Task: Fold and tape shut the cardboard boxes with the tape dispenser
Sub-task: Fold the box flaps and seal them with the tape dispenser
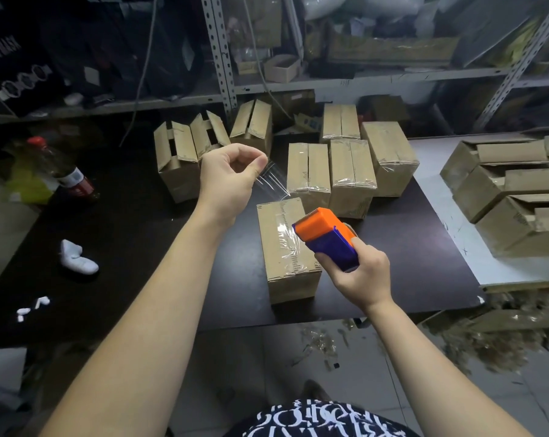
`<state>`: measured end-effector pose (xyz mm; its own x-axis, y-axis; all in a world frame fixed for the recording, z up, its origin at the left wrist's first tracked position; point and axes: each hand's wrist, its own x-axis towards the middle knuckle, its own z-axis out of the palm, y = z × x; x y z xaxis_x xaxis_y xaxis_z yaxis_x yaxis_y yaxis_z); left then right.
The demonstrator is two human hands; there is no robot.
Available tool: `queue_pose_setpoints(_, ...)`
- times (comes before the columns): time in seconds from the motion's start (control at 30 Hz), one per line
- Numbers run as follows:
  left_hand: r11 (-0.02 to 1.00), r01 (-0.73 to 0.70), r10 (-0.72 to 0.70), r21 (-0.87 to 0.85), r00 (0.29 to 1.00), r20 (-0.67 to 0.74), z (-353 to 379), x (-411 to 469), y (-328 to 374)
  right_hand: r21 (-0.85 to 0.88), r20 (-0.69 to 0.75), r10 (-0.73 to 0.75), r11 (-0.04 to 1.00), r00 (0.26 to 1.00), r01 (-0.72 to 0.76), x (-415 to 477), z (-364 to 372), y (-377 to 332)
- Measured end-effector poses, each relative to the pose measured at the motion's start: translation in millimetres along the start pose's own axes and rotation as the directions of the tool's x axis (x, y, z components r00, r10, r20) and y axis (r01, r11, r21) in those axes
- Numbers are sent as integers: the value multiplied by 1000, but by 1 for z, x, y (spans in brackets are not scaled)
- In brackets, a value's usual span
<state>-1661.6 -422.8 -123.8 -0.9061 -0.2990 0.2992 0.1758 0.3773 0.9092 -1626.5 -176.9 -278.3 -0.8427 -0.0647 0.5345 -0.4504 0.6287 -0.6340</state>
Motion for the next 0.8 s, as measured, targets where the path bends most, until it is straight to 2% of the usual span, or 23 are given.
queue_pose_setpoints(0.37,997,-72,72,39,997,20,8,-8,5,179,64,133,973,989,-142,1,-2,-9)
queue_pose_setpoints(0.53,1000,9,-8,26,1000,-20,3,2,3,39,89,-6,999,996,2,0,-5,4)
queue_pose_setpoints(0.67,991,-104,102,82,994,32,6,-2,13,163,101,195,964,976,-209,2,-5,-4)
queue_pose_setpoints(0.8,993,-98,99,62,995,-3,-3,5,11,402,232,324,827,917,-393,0,-5,-8)
